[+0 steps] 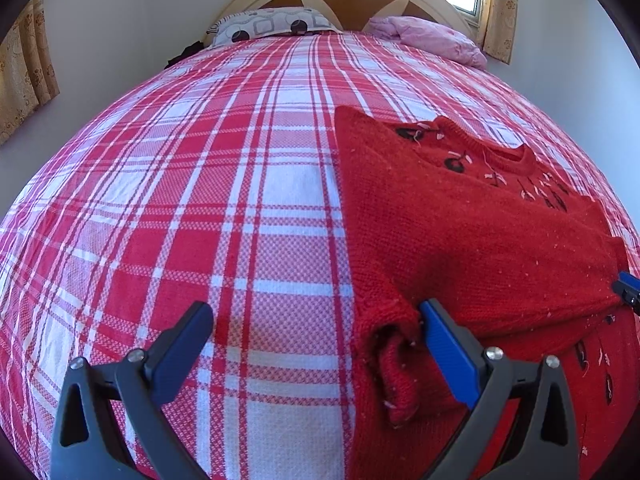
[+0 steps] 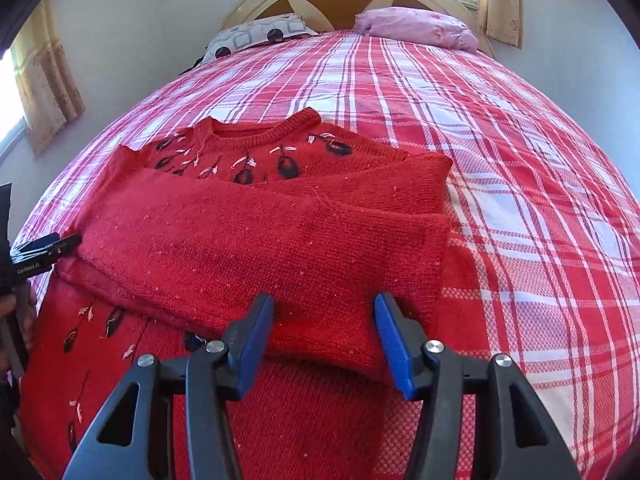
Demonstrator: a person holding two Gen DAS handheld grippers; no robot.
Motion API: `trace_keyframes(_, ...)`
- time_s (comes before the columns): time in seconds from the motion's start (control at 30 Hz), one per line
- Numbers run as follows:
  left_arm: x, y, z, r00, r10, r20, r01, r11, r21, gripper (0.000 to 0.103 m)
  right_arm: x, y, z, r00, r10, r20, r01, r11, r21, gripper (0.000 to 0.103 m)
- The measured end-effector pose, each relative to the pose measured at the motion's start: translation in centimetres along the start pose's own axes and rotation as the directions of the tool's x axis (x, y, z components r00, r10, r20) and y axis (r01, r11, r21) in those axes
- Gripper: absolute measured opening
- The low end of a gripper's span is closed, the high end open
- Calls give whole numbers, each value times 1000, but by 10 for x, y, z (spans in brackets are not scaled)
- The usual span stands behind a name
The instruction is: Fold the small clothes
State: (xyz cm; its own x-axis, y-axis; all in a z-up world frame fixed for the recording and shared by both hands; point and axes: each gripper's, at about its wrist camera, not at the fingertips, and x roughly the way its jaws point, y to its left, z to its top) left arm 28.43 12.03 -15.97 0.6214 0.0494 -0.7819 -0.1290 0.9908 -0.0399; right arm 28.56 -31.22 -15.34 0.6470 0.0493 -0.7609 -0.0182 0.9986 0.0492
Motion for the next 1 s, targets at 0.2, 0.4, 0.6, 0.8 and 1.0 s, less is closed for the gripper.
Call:
trace_keyframes(0.2, -4, 1, -4, 1000, -3, 6, 3, 1000, 1, 103, -2, 8, 4, 999, -30, -37, 28, 998, -48, 54)
trace_keyframes(0.4, -11, 13, -8, 999, -19, 29, 21, 998, -56, 103, -27, 21, 14, 999, -27, -27, 26, 997, -66, 54)
trace_keyframes(0.6, -9, 37, -12, 999, -42, 28, 46, 983, -175, 103, -36, 38, 19, 1000, 1, -12, -3, 993, -114, 54)
trace_keyframes(0.8, -14, 35, -13, 997, -65, 51, 72, 986, -152, 103, -44, -47, 32, 998, 24, 64, -35, 984, 172, 54)
trace_keyframes(1.0, -9, 36, -12, 999, -38, 31, 43, 985, -167, 103, -25, -75, 54, 998, 24, 65, -40, 966, 256, 54)
